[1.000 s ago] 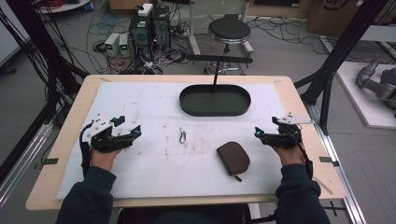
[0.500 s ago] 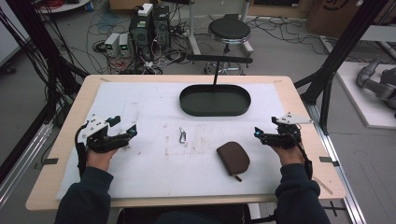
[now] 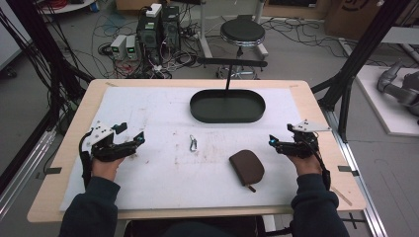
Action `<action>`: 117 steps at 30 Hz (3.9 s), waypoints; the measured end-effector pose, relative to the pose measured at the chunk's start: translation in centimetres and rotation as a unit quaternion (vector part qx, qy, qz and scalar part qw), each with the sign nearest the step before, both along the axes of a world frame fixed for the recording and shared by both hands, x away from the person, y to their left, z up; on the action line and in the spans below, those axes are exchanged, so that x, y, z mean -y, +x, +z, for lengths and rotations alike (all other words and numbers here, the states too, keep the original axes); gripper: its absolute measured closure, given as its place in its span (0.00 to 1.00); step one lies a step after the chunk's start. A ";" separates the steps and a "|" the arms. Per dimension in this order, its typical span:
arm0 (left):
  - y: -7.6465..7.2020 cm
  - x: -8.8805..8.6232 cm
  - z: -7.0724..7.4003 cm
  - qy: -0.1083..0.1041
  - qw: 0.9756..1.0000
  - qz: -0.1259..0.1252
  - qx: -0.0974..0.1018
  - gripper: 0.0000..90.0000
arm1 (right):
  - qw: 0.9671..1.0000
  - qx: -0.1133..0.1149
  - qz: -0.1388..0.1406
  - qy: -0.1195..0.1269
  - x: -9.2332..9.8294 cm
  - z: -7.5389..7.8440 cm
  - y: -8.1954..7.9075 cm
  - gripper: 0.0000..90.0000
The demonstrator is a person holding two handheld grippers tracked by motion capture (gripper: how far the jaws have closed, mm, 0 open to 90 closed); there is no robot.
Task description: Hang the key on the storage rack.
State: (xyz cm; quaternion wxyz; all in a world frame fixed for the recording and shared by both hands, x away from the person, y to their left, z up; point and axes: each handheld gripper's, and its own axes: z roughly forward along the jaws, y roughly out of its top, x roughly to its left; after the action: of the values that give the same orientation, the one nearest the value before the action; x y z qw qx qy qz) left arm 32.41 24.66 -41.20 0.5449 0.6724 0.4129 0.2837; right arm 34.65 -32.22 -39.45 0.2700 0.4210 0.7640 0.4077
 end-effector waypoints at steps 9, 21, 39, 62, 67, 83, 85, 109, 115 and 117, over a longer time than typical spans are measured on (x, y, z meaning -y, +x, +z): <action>0.0 -0.3 -0.1 0.001 1.000 0.008 0.000 0.26 | 1.000 -0.003 0.005 0.004 0.2 -0.2 0.4 0.20; -0.2 -0.3 0.0 0.007 1.000 0.005 0.003 0.26 | 1.000 -0.001 0.001 0.002 0.1 -0.1 0.3 0.20; -0.3 -0.2 0.0 0.008 1.000 0.003 0.003 0.26 | 1.000 0.001 0.000 -0.001 0.0 0.0 0.2 0.20; -0.1 0.1 -0.2 0.008 1.000 -0.001 0.001 0.26 | 1.000 0.002 0.001 -0.002 0.1 -0.1 0.3 0.20; -0.1 0.2 -0.2 0.009 1.000 -0.002 0.000 0.26 | 1.000 0.002 -0.001 0.000 0.1 -0.1 0.2 0.20; -0.2 0.0 -0.1 0.009 1.000 -0.001 0.004 0.26 | 1.000 0.002 0.000 -0.001 0.1 0.0 0.1 0.20; -0.2 -0.1 -0.1 0.009 1.000 -0.001 0.004 0.26 | 1.000 0.002 -0.001 -0.001 0.0 0.0 0.1 0.20; -0.2 -0.1 -0.1 0.010 1.000 0.000 0.003 0.26 | 1.000 0.002 -0.001 -0.001 0.1 0.0 0.1 0.20; -0.2 -0.1 -0.1 0.010 1.000 0.000 0.004 0.26 | 1.000 0.004 -0.001 -0.002 0.1 0.0 0.1 0.20; -0.2 -0.1 -0.1 0.010 1.000 0.000 0.004 0.26 | 1.000 0.004 -0.001 -0.003 0.1 0.0 0.1 0.20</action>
State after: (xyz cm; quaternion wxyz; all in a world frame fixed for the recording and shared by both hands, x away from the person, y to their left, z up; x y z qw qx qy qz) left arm 32.20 24.73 -41.29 0.5401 0.6764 0.4081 0.2904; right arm 34.75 -32.32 -39.44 0.2747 0.4192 0.7635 0.4073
